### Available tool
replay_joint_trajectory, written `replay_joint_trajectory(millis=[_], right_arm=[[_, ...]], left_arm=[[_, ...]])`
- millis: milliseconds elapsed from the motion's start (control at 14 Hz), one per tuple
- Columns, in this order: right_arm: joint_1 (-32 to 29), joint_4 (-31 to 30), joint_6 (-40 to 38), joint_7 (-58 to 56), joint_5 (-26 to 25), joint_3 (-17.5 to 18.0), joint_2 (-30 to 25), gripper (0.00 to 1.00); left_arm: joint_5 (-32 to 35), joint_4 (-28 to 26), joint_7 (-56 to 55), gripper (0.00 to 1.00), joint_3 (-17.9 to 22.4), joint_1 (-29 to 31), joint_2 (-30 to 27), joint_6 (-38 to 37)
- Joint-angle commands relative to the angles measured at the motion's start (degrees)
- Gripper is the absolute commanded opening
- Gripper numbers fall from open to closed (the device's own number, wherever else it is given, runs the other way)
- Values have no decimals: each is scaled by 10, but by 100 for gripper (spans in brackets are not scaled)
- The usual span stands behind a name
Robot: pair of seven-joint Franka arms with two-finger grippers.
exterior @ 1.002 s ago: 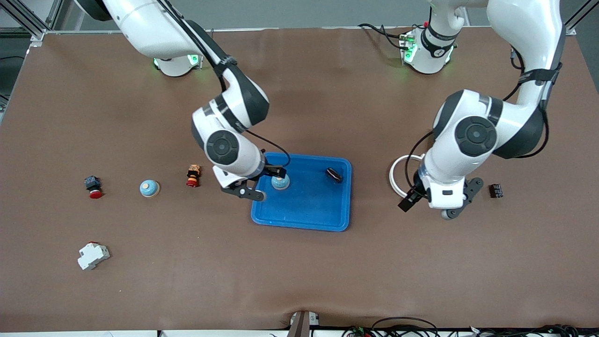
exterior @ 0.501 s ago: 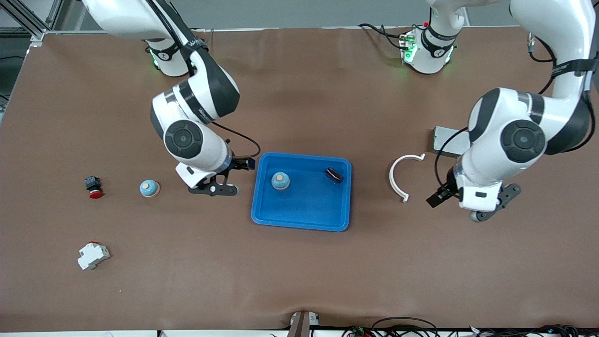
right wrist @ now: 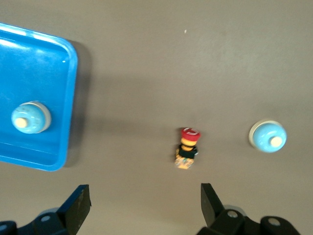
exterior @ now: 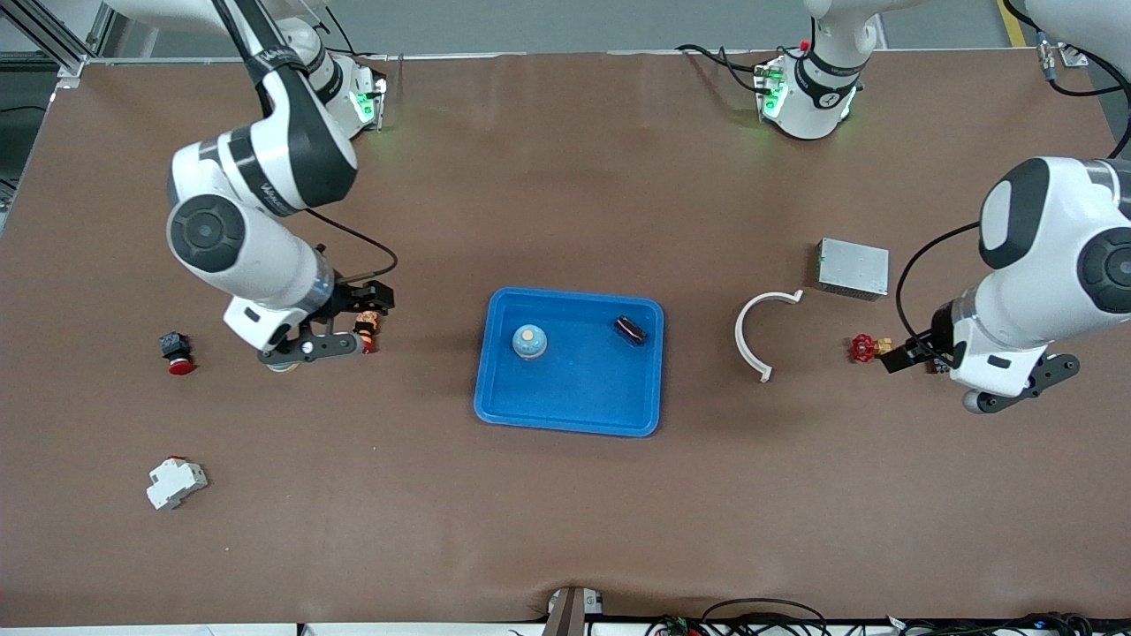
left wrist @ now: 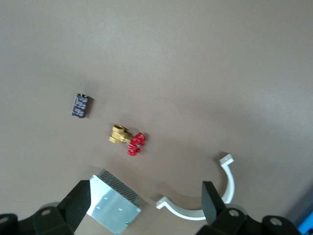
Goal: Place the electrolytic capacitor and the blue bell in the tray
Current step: 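Move the left gripper to the second capacitor while the right gripper reaches the other bell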
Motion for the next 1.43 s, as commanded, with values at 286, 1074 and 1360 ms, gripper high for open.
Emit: replay_joint_trajectory(millis=[286,1074,1360], right_arm=[[-104,-126,107,-151,-11,8,-46,100],[-208,-132,223,-271,-74,8,72,100],[-208,-132,253,-271,-74,8,109,100]], left_arm=[[3,-12,150,100,-5,67,-4,-5],[13,-20,350,100,-1,158,51,10],[13,-40,414,100,0,206,86,73]])
